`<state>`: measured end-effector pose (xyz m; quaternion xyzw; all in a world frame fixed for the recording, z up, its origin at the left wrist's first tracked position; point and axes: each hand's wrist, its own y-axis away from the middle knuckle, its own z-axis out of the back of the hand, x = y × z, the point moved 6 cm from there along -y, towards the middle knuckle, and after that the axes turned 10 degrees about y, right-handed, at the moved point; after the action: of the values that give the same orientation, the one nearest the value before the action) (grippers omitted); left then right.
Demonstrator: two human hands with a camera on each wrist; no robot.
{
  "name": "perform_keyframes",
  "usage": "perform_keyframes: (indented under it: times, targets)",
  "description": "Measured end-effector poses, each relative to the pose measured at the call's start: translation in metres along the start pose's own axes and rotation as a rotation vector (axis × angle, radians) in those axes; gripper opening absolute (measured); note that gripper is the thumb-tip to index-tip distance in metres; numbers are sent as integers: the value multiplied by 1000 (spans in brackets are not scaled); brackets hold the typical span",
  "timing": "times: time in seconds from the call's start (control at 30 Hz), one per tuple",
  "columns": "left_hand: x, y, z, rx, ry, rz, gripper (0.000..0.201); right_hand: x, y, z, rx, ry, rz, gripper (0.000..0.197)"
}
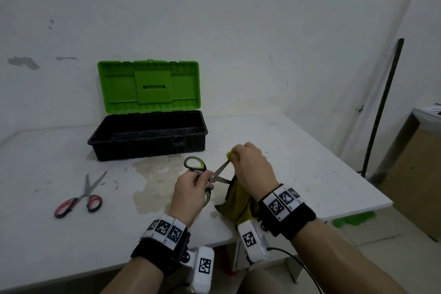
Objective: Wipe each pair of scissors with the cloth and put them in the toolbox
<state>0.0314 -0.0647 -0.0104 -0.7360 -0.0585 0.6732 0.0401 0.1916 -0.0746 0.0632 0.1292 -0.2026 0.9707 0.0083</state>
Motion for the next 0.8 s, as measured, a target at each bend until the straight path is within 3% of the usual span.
perform_keyframes:
  times: [0.17, 0.27, 0.4, 0.47, 0.57, 0.67, 0.8]
  targets:
    - [6, -3, 1, -100, 197, 155, 27, 19, 19, 0, -12, -107, 92, 20]
    - [5, -1, -9, -64, 224, 171, 25, 26, 22, -6, 11, -75, 111, 20]
    - [7, 5, -9, -68, 234, 158, 26, 10, 7, -4, -4, -23, 5, 21]
    - [13, 8, -10, -70, 295, 219, 25, 6, 4, -3, 1, -9, -20, 21]
    - [18, 12, -13, -43, 429, 343, 24, 17, 14, -4, 38, -41, 65, 22]
    - [14, 12, -16, 20, 505, 397, 30, 30, 27, -13, 123, -44, 147, 24]
    - [11, 14, -18, 67, 626, 485, 42, 23, 24, -17, 134, -12, 114, 24]
